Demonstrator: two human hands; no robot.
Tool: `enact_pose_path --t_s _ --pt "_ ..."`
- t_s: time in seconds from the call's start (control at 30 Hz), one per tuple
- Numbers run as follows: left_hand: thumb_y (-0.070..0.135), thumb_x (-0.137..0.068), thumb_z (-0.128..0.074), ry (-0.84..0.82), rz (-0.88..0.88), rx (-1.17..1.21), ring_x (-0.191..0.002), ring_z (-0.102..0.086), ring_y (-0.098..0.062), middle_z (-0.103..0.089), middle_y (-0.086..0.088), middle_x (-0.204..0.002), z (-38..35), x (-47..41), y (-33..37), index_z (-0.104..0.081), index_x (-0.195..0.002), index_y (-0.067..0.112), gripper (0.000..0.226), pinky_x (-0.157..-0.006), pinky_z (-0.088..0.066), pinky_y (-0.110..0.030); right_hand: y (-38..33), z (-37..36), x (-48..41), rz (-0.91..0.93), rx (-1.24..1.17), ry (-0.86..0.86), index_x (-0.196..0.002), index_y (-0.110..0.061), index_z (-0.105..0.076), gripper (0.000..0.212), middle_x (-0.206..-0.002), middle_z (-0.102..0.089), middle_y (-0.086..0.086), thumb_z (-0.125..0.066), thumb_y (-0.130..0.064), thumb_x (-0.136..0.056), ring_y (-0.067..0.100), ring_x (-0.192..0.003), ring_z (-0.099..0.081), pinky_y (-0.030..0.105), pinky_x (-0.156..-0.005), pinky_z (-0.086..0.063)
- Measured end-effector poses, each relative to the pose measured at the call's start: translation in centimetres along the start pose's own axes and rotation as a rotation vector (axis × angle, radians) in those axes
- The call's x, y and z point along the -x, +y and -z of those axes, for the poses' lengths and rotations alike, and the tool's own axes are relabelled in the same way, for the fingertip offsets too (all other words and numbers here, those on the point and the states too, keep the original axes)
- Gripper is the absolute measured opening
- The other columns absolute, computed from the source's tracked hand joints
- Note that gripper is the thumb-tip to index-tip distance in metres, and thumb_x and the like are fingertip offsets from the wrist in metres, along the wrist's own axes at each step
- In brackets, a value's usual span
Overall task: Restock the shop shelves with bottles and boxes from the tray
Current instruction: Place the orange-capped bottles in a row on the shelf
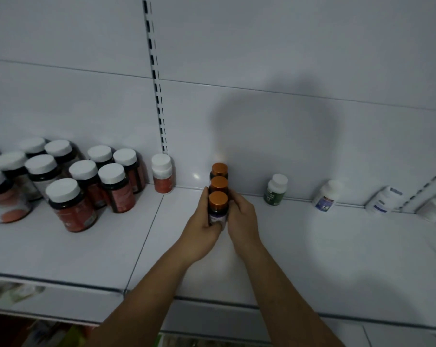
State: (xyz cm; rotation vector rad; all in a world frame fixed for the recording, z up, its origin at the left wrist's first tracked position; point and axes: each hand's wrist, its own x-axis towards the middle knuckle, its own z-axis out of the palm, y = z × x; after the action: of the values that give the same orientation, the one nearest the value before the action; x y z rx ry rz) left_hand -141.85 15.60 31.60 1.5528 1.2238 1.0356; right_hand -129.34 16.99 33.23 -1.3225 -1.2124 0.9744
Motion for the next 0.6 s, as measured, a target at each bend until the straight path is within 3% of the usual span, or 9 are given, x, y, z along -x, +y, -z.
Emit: enact_pose_path --t_s 0.17,0.27,0.47,0.6 --pt "0.007 -0.084 -0.061 0.013 0.010 -0.011 -0.135 -0.058 -0.020 -0.054 -0.002 -0.151 -0.1 0.0 0.2 -0.019 -0.165 0.038 0.096 -0.108 -0.052 -0.056 0.4 -0.1 -0.6 -0.021 0.000 -0.003 -0.117 -0.026 -0.075 0.039 -0.106 -0.077 -0.012 -0.045 -0.005 -0.103 0.003 -0.099 -0.071 0.032 -0.096 -0.056" --pt "0.007 -0.083 -0.060 0.022 0.023 -0.023 -0.130 -0.061 -0.020 -0.058 -0.002 -0.146 -0.2 0.1 0.5 -0.021 -0.164 0.037 0.095 -0.105 -0.055 -0.050 0.6 0.1 -0.6 -0.018 -0.003 -0.016 -0.117 -0.024 -0.077 0.038 -0.103 -0.078 -0.009 -0.046 -0.006 -0.103 0.007 -0.098 -0.072 0.035 -0.096 -0.057" --pt "-0.006 -0.084 -0.060 0.049 0.017 -0.067 -0.123 -0.065 -0.021 -0.064 -0.002 -0.134 -0.6 0.1 0.8 -0.035 -0.158 0.031 0.086 -0.096 -0.057 -0.042 0.4 1.0 -0.2 0.038 -0.015 -0.074 -0.114 -0.026 -0.075 0.038 -0.098 -0.076 -0.016 -0.045 -0.005 -0.104 0.000 -0.094 -0.069 0.014 -0.080 -0.052" --pt "0.001 -0.087 -0.060 0.075 0.030 -0.054 -0.129 -0.062 -0.014 -0.061 0.009 -0.141 -0.6 0.7 1.2 -0.030 -0.162 0.032 0.086 -0.104 -0.056 -0.039 1.0 1.8 -0.1 0.024 0.014 -0.118 -0.105 -0.025 -0.070 0.032 -0.088 -0.072 -0.016 -0.046 -0.004 -0.104 0.000 -0.084 -0.066 0.014 -0.074 -0.046"
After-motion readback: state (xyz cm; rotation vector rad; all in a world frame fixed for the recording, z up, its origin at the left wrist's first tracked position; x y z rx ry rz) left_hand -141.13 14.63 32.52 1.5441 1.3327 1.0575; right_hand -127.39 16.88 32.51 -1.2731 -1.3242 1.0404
